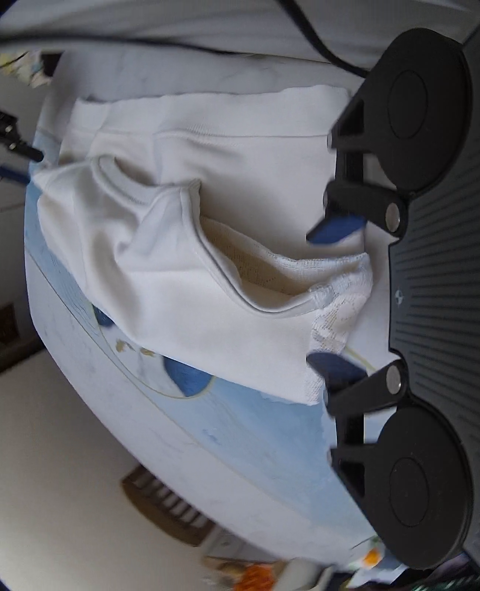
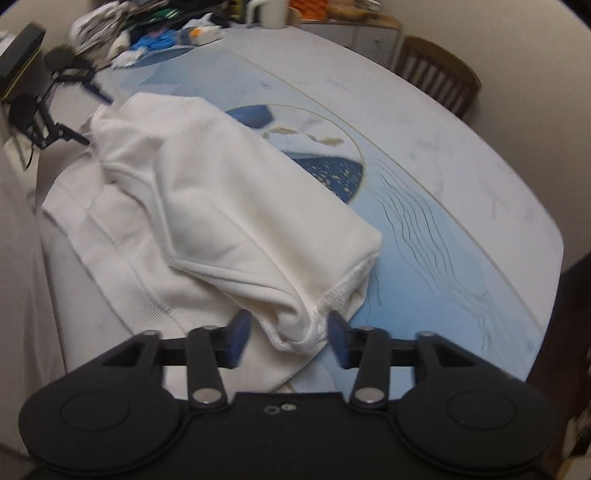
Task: Fold clothes
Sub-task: 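Grasp the folded edge of the sweatshirt with both grippers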
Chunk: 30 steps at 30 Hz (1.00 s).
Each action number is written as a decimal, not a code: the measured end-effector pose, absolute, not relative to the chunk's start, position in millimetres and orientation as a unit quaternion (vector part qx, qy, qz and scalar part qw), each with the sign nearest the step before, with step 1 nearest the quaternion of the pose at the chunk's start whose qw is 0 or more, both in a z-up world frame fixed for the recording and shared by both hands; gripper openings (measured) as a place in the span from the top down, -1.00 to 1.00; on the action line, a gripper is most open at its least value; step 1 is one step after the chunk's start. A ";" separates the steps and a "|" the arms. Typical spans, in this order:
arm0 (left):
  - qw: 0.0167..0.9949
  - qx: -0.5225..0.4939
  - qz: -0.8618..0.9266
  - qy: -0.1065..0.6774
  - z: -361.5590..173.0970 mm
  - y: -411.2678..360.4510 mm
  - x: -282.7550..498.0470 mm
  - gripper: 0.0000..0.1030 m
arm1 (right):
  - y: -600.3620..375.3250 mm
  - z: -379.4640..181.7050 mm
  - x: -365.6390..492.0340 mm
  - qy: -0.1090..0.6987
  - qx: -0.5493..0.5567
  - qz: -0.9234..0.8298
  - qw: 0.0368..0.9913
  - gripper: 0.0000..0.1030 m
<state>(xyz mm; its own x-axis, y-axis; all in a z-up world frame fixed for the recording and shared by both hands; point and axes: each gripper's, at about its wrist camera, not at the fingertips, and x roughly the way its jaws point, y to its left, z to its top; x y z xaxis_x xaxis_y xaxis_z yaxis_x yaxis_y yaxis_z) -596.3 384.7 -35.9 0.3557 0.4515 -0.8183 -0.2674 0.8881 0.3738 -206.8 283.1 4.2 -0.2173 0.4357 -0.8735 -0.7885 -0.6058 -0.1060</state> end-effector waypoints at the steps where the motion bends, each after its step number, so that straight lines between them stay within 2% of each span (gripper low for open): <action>1: 0.820 0.089 0.216 0.523 -34.0 383.2 -596.7 -0.35 | 279.9 8.6 -211.0 0.172 -0.481 0.763 0.396 -1.00; 7: 0.838 0.098 0.193 0.501 -23.1 375.7 -585.8 -0.35 | 276.7 20.8 -244.8 0.154 -0.480 0.801 0.323 -1.00; 11: 0.853 0.109 0.165 0.483 -22.9 375.0 -560.2 -0.35 | 286.1 2.0 -279.3 0.146 -0.488 0.818 0.269 -1.00; 18: 0.860 0.110 0.139 0.478 -46.0 374.4 -532.4 -0.35 | 311.3 -47.5 -312.1 0.154 -0.509 0.802 0.272 -1.00; 19: 0.862 0.104 0.139 0.477 -48.6 375.9 -529.8 -0.29 | 314.2 -51.1 -312.9 0.159 -0.511 0.798 0.276 -1.00; 21: 0.864 0.088 0.138 0.477 -52.8 379.5 -525.5 -0.04 | 319.9 -58.2 -314.3 0.167 -0.515 0.791 0.285 -1.00; 22: 0.864 0.077 0.136 0.478 -54.2 381.7 -523.6 0.20 | 320.7 -60.1 -314.5 0.166 -0.516 0.789 0.289 -1.00; 23: 0.866 0.069 0.137 0.476 -53.4 383.6 -523.2 0.34 | 321.5 -59.7 -313.8 0.169 -0.514 0.789 0.290 -1.00; 28: 0.881 0.020 0.125 0.457 -36.7 393.2 -531.3 0.68 | 322.1 -38.0 -301.9 0.198 -0.504 0.796 0.272 -1.00; 30: 0.886 0.003 0.110 0.450 -27.1 395.0 -537.0 0.73 | 318.5 -19.7 -291.2 0.216 -0.491 0.805 0.253 -1.00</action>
<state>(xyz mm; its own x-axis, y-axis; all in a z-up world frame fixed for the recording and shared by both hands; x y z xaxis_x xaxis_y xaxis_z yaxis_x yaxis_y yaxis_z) -537.0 395.0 -27.1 0.5706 0.1969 -0.7973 -0.1920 0.9759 0.1036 -291.2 318.5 -19.7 -0.3887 0.1953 -0.9004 -0.6201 -0.7783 0.0989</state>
